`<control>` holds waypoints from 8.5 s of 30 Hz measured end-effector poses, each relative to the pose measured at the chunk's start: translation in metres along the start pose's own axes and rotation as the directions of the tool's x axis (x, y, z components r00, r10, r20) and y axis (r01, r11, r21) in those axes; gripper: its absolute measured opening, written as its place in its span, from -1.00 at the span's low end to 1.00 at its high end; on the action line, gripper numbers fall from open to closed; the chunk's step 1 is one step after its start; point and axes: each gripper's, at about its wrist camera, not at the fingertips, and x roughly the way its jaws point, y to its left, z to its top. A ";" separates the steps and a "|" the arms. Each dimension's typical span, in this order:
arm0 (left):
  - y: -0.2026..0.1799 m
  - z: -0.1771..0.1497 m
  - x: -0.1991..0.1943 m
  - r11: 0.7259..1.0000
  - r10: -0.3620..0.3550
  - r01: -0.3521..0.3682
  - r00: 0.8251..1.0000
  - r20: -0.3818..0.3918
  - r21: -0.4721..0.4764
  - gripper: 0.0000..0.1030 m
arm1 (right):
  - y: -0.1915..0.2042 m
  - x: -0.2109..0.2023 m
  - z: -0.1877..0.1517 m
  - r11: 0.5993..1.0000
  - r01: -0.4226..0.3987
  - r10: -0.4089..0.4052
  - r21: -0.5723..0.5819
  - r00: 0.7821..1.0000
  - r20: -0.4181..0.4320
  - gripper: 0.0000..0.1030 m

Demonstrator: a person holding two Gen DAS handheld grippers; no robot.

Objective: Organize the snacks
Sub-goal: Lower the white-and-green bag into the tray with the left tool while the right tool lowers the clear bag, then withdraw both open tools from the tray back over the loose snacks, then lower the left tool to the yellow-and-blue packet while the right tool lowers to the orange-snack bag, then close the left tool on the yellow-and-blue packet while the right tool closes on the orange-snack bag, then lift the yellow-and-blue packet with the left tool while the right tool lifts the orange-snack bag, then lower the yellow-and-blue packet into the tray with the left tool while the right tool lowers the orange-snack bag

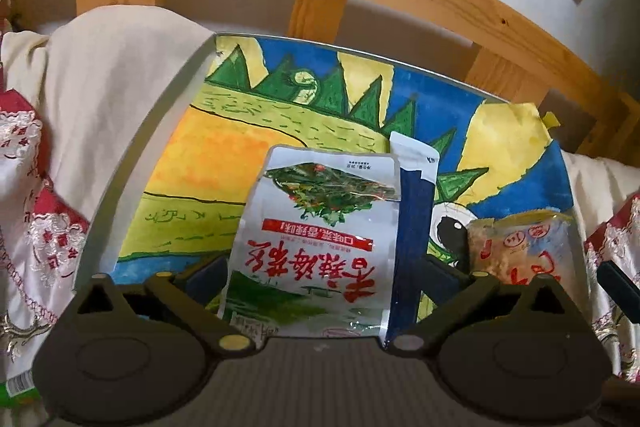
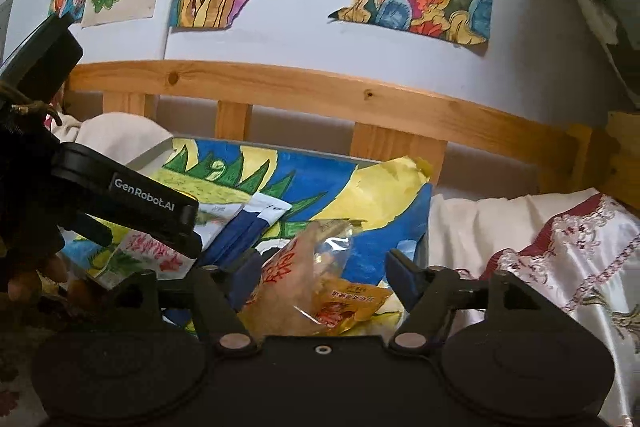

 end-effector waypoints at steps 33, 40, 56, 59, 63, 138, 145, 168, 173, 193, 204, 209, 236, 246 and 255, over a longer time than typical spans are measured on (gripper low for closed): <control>0.050 -0.066 -0.199 0.995 -0.037 0.008 0.958 0.283 0.103 0.99 | 0.032 -0.164 0.029 0.996 0.063 -0.075 0.068 0.978 0.197 0.99; 0.057 -0.093 -0.222 0.993 -0.046 0.011 0.956 0.291 0.121 0.99 | 0.038 -0.196 0.018 0.994 0.073 -0.086 0.076 0.981 0.176 0.99; 0.067 -0.143 -0.249 0.984 -0.050 0.000 0.960 0.277 0.178 0.99 | 0.069 -0.237 -0.007 0.997 0.016 -0.022 0.074 0.996 0.085 0.99; 0.066 -0.153 -0.250 0.979 -0.060 0.005 0.963 0.261 0.203 0.99 | 0.071 -0.240 -0.012 0.996 0.011 -0.016 0.083 0.998 0.058 0.99; 0.064 -0.166 -0.251 0.969 -0.073 0.016 0.972 0.225 0.247 0.99 | 0.074 -0.240 -0.016 0.996 0.001 -0.002 0.093 1.000 0.016 0.99; 0.082 -0.088 -0.088 0.999 -0.043 0.046 0.993 -0.108 0.026 0.93 | 0.074 -0.072 -0.061 0.973 -0.179 0.213 0.144 0.937 -0.278 0.99; 0.096 -0.082 -0.078 0.994 -0.095 0.085 0.980 -0.175 -0.066 0.59 | 0.073 -0.069 -0.065 0.968 -0.197 0.232 0.155 0.937 -0.261 0.99; 0.094 -0.104 -0.100 0.992 -0.127 0.120 0.970 -0.207 -0.049 0.11 | 0.108 -0.064 -0.062 0.978 -0.208 0.193 -0.025 0.939 -0.284 0.99; 0.098 -0.119 -0.112 0.991 -0.134 0.127 0.969 -0.210 -0.045 0.11 | 0.111 -0.065 -0.063 0.976 -0.209 0.183 -0.061 0.940 -0.287 0.99; 0.099 -0.124 -0.110 0.990 -0.134 0.140 0.968 -0.212 0.015 0.11 | 0.117 -0.058 -0.066 0.967 -0.224 0.177 -0.122 0.934 -0.311 0.98; 0.100 -0.136 -0.127 0.992 -0.125 0.126 0.979 -0.164 -0.007 0.05 | 0.117 -0.067 -0.064 0.963 -0.230 0.180 -0.137 0.935 -0.306 0.87; 0.090 -0.142 -0.140 0.995 -0.073 0.080 0.990 -0.117 0.055 0.05 | 0.121 -0.076 -0.066 0.960 -0.209 0.154 -0.188 0.950 -0.270 0.86; 0.063 -0.137 -0.181 0.981 -0.196 0.196 0.980 -0.023 0.003 0.03 | 0.101 -0.108 -0.034 0.978 -0.087 0.063 -0.192 0.990 -0.126 0.85; 0.034 -0.090 -0.168 0.979 -0.191 0.188 0.981 0.034 0.078 0.03 | 0.083 -0.092 -0.019 0.968 -0.003 0.001 -0.249 1.000 -0.011 0.85; -0.007 -0.051 -0.120 0.978 -0.170 0.164 0.984 0.043 0.129 0.03 | 0.032 -0.062 -0.003 0.971 0.138 -0.134 -0.197 0.990 0.029 0.86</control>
